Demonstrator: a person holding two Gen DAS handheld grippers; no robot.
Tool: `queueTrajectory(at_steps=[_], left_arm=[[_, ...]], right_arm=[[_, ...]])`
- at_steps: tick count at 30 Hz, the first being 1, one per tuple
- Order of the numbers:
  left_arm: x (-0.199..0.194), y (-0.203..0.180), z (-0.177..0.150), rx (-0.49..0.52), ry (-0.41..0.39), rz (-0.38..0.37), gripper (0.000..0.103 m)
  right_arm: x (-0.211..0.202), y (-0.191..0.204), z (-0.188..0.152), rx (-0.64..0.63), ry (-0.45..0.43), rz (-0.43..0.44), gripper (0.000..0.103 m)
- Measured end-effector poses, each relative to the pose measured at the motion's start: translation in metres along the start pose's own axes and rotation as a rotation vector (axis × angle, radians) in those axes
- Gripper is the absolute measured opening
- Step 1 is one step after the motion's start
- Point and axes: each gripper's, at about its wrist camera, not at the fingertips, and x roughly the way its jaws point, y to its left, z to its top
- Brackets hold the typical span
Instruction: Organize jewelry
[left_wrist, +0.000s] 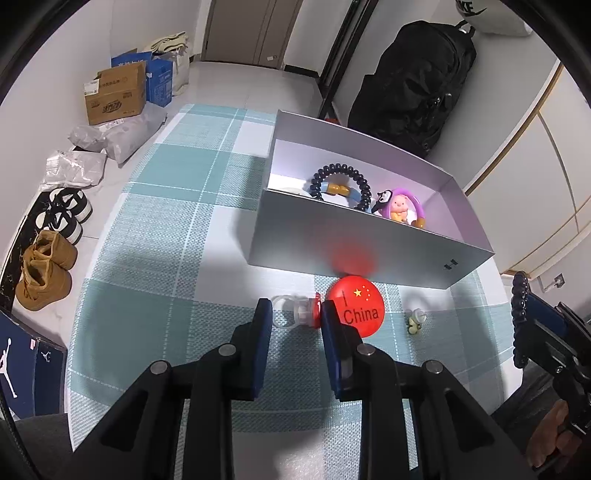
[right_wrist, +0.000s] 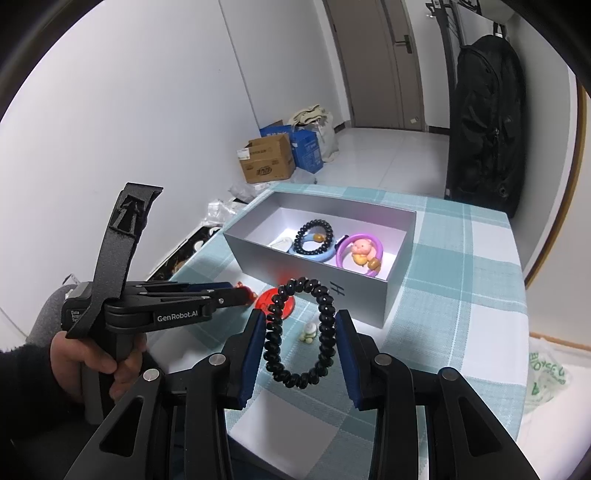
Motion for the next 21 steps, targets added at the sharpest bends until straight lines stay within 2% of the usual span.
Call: queueTrajectory(at_steps=[9,16,21], left_arm=[[-0.018,-0.009,-0.001,0.029,-0.040,-0.039,0.021],[-0.046,-0.023,0.002,0.068,-0.138,-0.088,0.021],[-0.055,-0.026,0.010,0.082,-0.179,-0.124,0.021]], right_arm=[[0.004,-0.002,0.001,0.022,0.003,0.011,0.037],[0.001,-0.011,0.009,0.089,-0.032,0.050,0.037],[-0.001,-0.017,0.014,0.123,-0.050,0.059,0.037]])
